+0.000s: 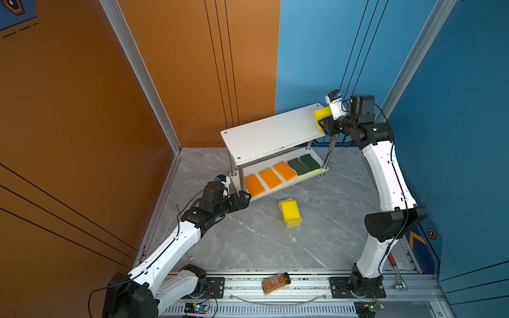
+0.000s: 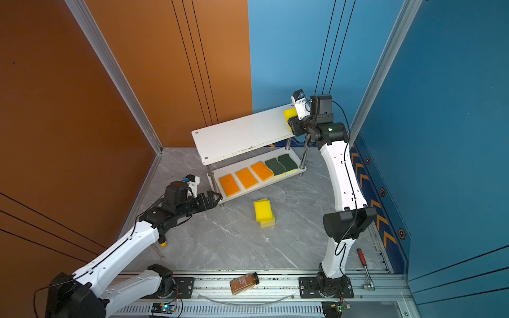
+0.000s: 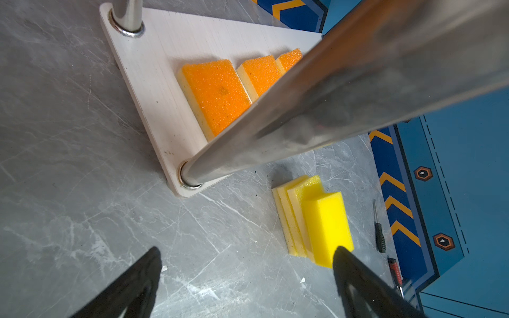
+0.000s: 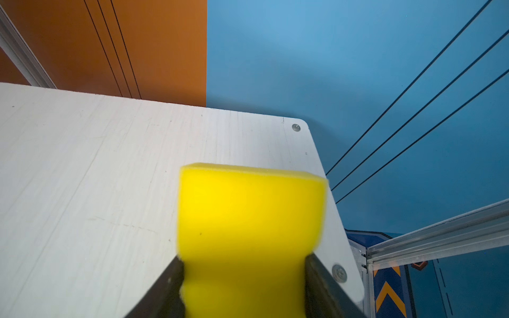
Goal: Arrange cleaning sponges on a shelf
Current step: Place the cleaning sponge at the shelf.
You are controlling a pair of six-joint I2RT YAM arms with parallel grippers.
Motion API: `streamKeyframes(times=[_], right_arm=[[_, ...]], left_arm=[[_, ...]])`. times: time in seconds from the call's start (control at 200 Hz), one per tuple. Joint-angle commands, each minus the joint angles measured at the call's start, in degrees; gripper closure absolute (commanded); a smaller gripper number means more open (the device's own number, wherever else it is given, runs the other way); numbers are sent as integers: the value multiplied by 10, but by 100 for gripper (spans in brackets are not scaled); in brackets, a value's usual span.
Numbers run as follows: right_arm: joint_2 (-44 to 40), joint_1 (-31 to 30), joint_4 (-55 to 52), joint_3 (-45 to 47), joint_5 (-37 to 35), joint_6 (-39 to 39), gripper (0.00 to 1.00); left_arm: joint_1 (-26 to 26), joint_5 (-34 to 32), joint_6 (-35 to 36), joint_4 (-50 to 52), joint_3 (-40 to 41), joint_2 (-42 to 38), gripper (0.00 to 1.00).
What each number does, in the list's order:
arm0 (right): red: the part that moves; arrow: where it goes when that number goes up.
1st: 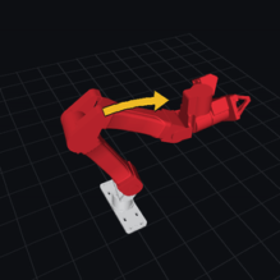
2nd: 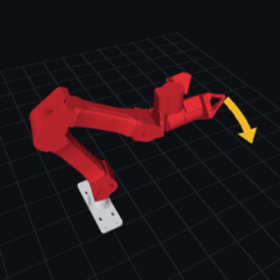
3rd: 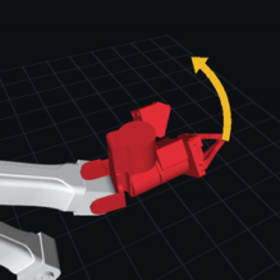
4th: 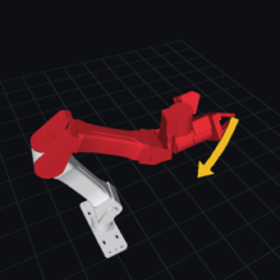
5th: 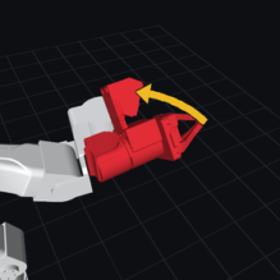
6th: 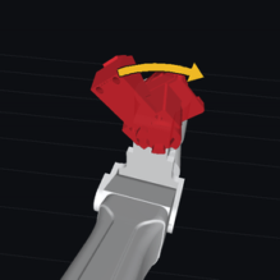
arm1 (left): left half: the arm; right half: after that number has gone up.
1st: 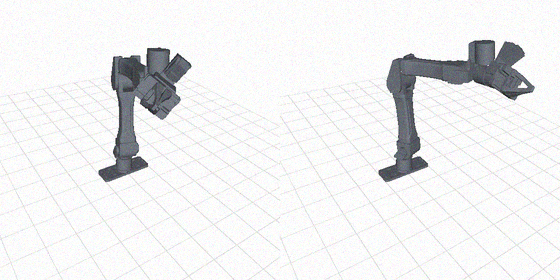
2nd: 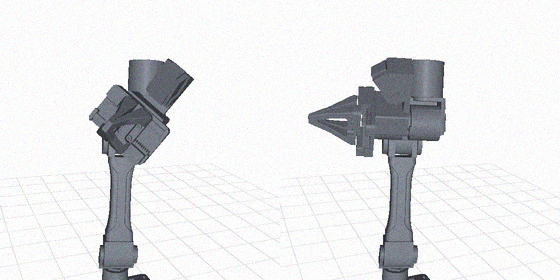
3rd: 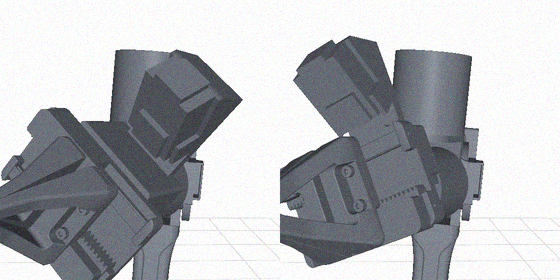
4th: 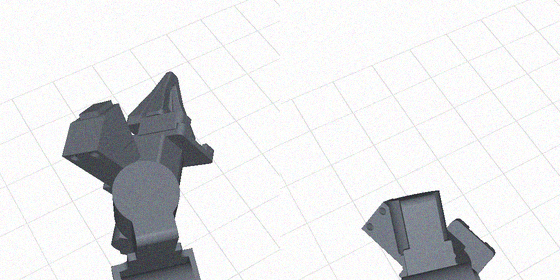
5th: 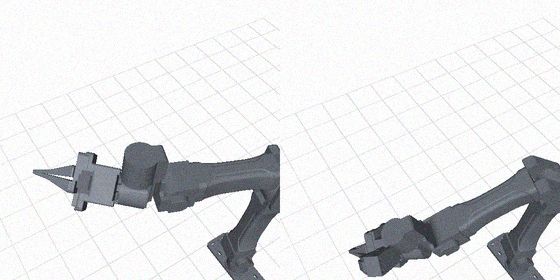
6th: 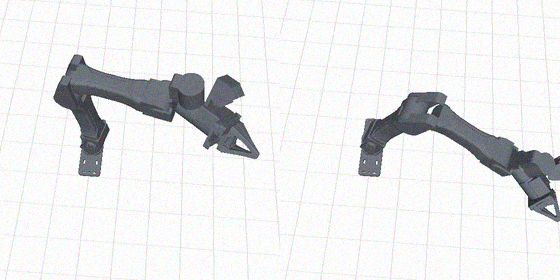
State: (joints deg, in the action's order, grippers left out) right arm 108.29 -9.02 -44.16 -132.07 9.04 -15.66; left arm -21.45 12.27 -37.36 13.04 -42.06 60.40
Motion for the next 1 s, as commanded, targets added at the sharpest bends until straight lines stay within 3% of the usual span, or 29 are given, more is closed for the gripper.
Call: streamKeyframes(times=[0.0,0.255,0.996], right_arm=[[17,7,18,-9,22,-3,40],[35,8,32,-9,35,6,39],[24,5,74,22,27,27,9]], left_arm=[[-3,0,-3,-7,-17,4,2],[-5,-3,-2,-8,-17,4,2],[-5,-9,4,11,-22,-7,2]])
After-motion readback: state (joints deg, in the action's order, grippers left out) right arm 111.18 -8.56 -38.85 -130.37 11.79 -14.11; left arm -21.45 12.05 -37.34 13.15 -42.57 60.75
